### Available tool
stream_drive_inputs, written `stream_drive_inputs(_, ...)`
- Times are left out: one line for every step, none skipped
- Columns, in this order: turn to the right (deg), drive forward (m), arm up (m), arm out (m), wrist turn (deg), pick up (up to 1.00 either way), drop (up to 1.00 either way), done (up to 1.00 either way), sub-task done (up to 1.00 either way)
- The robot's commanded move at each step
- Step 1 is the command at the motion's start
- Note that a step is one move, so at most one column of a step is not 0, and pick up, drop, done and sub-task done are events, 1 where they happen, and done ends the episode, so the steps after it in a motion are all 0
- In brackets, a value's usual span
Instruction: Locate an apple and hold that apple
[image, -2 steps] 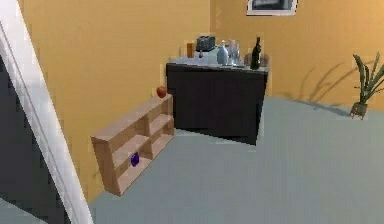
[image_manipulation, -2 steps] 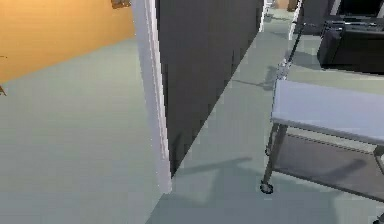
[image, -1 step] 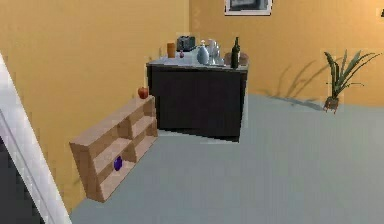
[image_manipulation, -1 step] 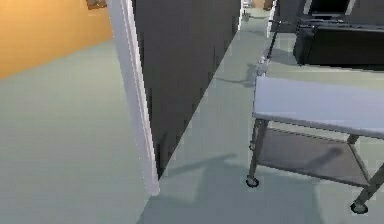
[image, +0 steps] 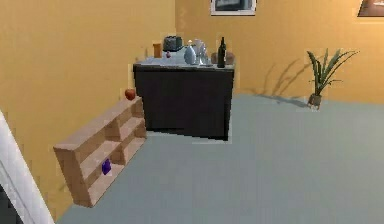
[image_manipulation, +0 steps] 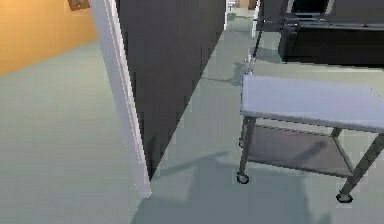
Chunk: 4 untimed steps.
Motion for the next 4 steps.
stream_drive_inputs(0.0,1.00,0.00,0.00,0.0,0.00,0.00,0.00,0.00)
stream_drive_inputs(0.0,0.45,0.00,0.00,0.0,0.00,0.00,0.00,0.00)
stream_drive_inputs(-45.0,0.00,0.00,0.00,0.0,0.00,0.00,0.00,0.00)
stream_drive_inputs(-45.0,0.00,0.00,0.00,0.0,0.00,0.00,0.00,0.00)
